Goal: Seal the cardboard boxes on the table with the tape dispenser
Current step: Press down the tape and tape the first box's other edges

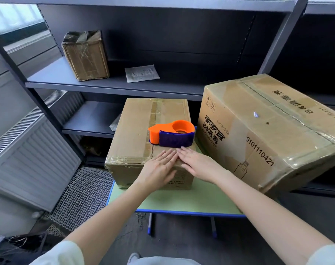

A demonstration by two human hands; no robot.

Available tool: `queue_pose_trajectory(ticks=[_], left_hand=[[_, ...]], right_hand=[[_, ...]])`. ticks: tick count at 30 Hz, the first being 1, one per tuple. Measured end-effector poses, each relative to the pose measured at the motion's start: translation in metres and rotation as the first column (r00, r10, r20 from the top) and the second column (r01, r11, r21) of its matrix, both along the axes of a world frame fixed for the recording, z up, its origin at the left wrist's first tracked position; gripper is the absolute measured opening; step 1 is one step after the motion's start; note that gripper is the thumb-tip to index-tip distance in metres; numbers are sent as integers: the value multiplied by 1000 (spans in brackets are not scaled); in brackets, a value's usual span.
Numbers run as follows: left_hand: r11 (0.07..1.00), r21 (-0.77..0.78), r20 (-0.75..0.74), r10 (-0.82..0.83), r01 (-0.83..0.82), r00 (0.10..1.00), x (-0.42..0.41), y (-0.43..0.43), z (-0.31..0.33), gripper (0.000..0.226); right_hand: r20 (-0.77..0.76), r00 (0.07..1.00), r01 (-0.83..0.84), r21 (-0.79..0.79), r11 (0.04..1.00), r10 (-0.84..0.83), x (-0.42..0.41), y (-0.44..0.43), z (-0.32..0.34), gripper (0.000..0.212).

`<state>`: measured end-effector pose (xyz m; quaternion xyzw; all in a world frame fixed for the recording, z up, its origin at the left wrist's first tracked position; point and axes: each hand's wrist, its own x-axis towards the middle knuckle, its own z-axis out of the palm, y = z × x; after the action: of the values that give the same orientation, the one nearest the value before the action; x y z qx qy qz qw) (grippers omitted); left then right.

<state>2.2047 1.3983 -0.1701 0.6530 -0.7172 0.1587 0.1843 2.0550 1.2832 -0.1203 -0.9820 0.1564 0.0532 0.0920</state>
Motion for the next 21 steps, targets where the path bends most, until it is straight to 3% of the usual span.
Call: queue_pose_trajectory(ticks=[5,7,10,12,15,19,21], left_hand=[[999,37,-40,13,-11,999,-8,-15,-10,46],[999,28,-28,19,-19,999,-9,-13,-11,45],[1000,13,-47,21,-20,999,-20,-14,-5,47],[999,-11,-44,-40,39,998,-27,-19,-1,46],[994,-58,-22,-92,90,996,-33,-30,-1,41],[985,-118,16,-124,125,992,-31,-36,-7,27],[985,-123,22,-121,123,992,-31,-37,-8,33]], right_hand=[[-18,999,37,15,999,-36,-4,-1,-2,54],[32,998,45,118,992,-49,-5,-2,-1,50],[152,961,186,255,949,-229,-18,-5,0,44],[186,923,297,213,931,-337,-27,-9,-3,42],[115,908,393,102,914,-403,-36,-12,-6,43],[48,923,378,66,924,-381,-35,-15,-2,37],[0,943,333,22,943,-333,-33,-16,0,31]])
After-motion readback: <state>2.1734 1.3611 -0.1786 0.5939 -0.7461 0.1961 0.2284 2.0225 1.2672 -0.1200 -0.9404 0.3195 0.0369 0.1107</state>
